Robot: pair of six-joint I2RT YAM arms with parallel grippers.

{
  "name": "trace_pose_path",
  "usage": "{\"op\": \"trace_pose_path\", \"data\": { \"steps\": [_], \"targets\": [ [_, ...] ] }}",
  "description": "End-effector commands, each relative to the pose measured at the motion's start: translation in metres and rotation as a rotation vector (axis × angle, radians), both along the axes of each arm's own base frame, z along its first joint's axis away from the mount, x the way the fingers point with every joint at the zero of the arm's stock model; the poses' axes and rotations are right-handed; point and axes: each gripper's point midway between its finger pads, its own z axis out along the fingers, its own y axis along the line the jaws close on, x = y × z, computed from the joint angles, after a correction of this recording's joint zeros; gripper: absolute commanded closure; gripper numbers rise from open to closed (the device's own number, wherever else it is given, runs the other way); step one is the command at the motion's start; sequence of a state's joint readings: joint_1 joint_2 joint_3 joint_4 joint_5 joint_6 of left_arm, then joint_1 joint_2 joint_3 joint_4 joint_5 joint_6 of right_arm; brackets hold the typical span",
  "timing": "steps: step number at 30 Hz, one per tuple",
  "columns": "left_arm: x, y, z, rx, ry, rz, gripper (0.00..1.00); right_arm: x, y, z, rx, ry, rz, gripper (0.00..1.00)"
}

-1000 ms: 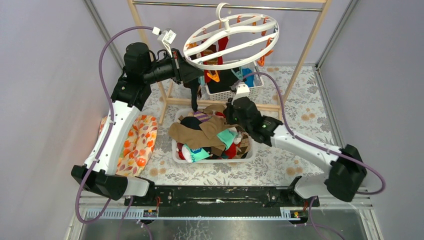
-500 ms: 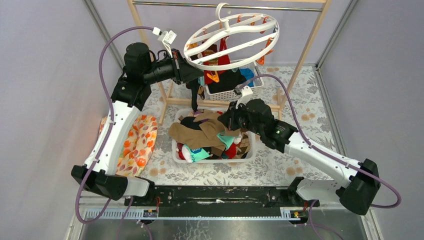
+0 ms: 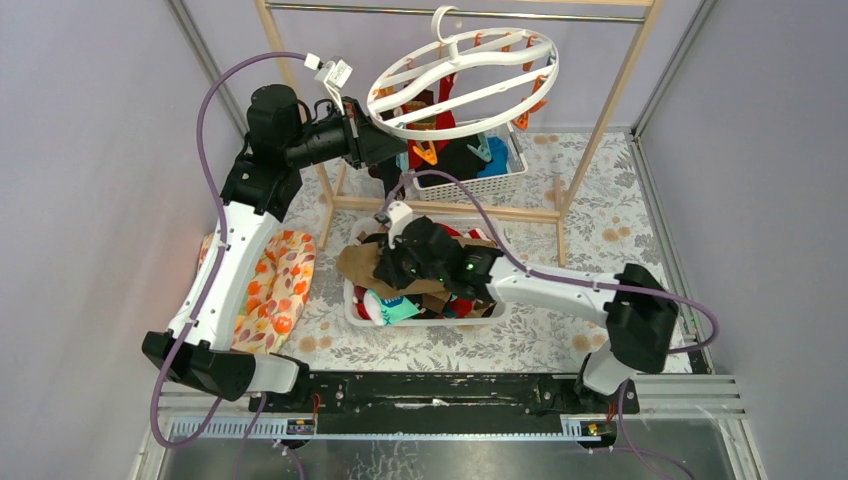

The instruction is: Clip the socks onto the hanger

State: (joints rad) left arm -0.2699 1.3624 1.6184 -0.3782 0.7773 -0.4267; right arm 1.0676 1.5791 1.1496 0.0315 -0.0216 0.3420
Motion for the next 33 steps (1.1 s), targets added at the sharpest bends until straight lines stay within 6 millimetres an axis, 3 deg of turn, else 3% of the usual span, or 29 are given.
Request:
{"op": "trace_pose_path", "data": {
  "steps": [1, 3, 4, 6, 7, 8, 11, 16, 20, 25, 33],
  "targets": [
    [-0.007, 0.000, 0.013, 0.002, -0.046, -0.010, 0.99, 0.009, 0.035, 0.043, 0.084, -0.101, 0.045, 0.86],
    [-0.008, 0.000, 0.014, 0.001, -0.048, -0.012, 0.99, 0.008, 0.032, 0.045, 0.078, -0.101, 0.035, 0.74],
    [-0.008, 0.000, 0.014, 0.001, -0.049, -0.014, 0.99, 0.007, 0.027, 0.047, 0.083, -0.105, 0.021, 0.59],
    [-0.008, 0.000, 0.014, 0.002, -0.050, -0.014, 0.99, 0.006, 0.013, 0.058, 0.106, -0.124, -0.011, 0.15],
    [-0.008, 0.000, 0.013, 0.003, -0.051, -0.015, 0.99, 0.005, 0.005, 0.065, 0.121, -0.128, -0.034, 0.03],
    [-0.008, 0.000, 0.014, 0.003, -0.053, -0.015, 0.99, 0.003, -0.006, 0.077, 0.141, -0.136, -0.059, 0.01],
    [-0.010, 0.000, 0.014, 0.004, -0.056, -0.019, 0.99, 0.008, -0.044, 0.081, 0.149, -0.090, -0.238, 0.02],
    [-0.011, 0.000, 0.015, 0.005, -0.058, -0.025, 0.99, 0.003, -0.117, 0.054, 0.143, 0.129, -0.620, 0.14],
    [-0.012, 0.000, 0.014, 0.007, -0.059, -0.030, 0.99, -0.009, -0.152, 0.033, 0.233, 0.272, -0.780, 0.25],
    [-0.013, -0.001, 0.013, 0.009, -0.060, -0.034, 1.00, -0.018, -0.161, 0.009, 0.278, 0.457, -0.838, 0.34],
    [-0.013, -0.001, 0.013, 0.010, -0.064, -0.034, 1.00, -0.013, -0.140, -0.011, 0.358, 0.633, -0.797, 0.45]
  ]
}}
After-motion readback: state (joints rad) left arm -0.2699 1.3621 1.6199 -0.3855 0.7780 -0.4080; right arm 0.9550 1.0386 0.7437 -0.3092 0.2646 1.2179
